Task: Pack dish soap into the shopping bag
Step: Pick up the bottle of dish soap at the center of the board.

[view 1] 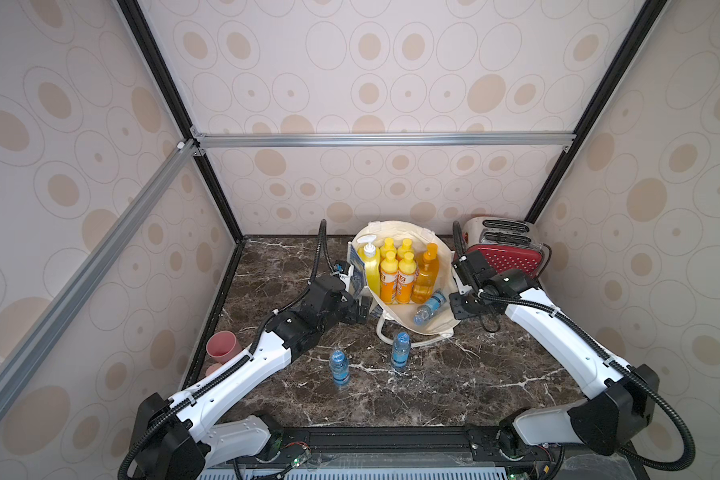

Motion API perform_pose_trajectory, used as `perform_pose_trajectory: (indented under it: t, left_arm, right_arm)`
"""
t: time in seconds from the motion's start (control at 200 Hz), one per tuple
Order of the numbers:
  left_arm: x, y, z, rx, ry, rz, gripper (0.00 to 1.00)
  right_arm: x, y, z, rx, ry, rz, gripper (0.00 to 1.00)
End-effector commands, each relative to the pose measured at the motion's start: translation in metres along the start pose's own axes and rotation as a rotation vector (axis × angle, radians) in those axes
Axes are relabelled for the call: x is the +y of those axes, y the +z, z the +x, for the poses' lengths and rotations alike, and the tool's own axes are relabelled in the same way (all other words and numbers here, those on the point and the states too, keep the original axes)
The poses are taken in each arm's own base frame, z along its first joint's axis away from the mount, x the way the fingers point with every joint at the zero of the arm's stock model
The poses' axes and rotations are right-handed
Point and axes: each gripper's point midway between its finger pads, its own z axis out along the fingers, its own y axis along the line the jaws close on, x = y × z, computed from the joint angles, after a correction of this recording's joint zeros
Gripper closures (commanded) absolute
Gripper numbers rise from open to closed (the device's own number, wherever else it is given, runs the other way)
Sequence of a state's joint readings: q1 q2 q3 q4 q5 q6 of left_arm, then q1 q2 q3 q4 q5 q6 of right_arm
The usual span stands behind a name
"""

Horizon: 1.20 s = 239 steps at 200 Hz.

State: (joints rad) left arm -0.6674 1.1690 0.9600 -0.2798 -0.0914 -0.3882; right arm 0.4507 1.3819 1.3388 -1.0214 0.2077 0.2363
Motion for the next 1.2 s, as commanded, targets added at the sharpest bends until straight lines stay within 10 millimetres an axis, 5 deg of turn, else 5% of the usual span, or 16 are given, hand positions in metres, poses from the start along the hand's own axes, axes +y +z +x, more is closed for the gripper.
perform_pose_trajectory:
  t: [0.0, 0.2, 0.446, 0.616, 0.771, 1.192]
  left_arm:
    - [0.003, -0.013, -0.023, -0.04, -0.016, -0.032, 0.01]
    - [0.011, -0.031, -0.045, -0.08, -0.036, -0.059, 0.01]
    - [0.038, -0.043, -0.062, -0.131, -0.17, -0.038, 0.01]
    - [0.058, -0.042, -0.058, -0.137, -0.246, -0.05, 0.01]
    - [0.076, -0.037, -0.045, -0.141, -0.298, -0.067, 0.01]
    - [0.087, -0.011, -0.005, -0.073, -0.326, -0.088, 0.01]
  right_arm:
    - [0.006, -0.029, -0.007, -0.033, -0.03, -0.042, 0.64]
    - [0.038, -0.1, -0.019, -0.192, -0.15, -0.193, 0.6]
    - [0.113, -0.143, 0.015, -0.203, -0.405, -0.431, 0.52]
    - [0.157, -0.111, 0.056, -0.042, -0.538, -0.455, 0.45]
    - [0.169, -0.073, 0.076, 0.049, -0.536, -0.41, 0.4]
    - [0.18, -0.014, 0.069, 0.054, -0.437, -0.342, 0.36]
